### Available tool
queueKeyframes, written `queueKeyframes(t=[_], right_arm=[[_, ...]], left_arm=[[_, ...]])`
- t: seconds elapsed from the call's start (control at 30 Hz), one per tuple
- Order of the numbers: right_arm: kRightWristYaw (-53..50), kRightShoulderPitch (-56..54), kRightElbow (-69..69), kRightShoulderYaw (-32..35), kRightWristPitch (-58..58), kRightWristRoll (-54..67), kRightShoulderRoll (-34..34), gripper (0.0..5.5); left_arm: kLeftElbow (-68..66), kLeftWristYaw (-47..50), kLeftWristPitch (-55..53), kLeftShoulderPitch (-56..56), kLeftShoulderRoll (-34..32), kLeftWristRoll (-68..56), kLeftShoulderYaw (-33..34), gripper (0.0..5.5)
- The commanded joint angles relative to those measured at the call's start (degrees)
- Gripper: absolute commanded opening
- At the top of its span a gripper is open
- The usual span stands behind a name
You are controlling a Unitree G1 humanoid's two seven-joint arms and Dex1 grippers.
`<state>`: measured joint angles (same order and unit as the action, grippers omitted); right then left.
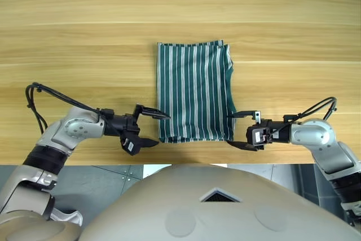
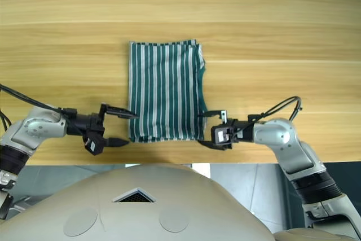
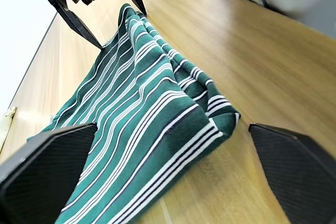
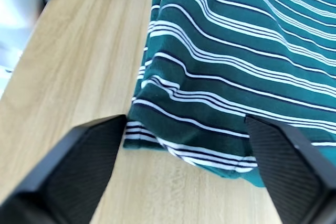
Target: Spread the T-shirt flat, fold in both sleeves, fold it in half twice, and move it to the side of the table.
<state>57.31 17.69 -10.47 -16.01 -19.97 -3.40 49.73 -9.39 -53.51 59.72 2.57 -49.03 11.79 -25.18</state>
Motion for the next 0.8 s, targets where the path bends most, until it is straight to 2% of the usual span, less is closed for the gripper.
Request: queueKeyframes(t=[0.03,0.13,0.43,0.6,0.7,0.8], right_arm=[[-0.31,-0.58,-0.06,-0.36,0.84,-0.67,-0.04,3.5],[-0.17,-0.83,0.02,-0.72,0.83,-0.61,-0.08,2.99],[0.03,-1.05,-0.66,-0.82,0.36,0.14,0.14,1.21],[0.03,-1.57,-0.36,-1.2,0.2,0.05,-0.29,0.41],[-0.13,-1.46,-0.38,-1.28,0.14,0.04,-0.28,0.06],[-0.3,-1.4,-0.46,-1.38,0.25,0.01,-0.37,0.05]], left_arm=[[-3.1,-1.0,-1.72,-1.29,-0.35,3.31,-2.59,5.4],[-3.78,-1.17,-2.06,-1.95,-0.25,3.77,-4.05,5.4],[-4.77,-0.92,-3.29,-3.44,-0.62,5.22,-6.31,3.67],[-4.73,-0.95,-3.78,-3.57,-1.11,4.99,-6.93,2.95],[-4.81,-1.13,-3.97,-3.84,-1.28,4.94,-7.1,2.48],[-5.05,-1.29,-3.92,-4.15,-1.37,4.9,-7.27,1.87]])
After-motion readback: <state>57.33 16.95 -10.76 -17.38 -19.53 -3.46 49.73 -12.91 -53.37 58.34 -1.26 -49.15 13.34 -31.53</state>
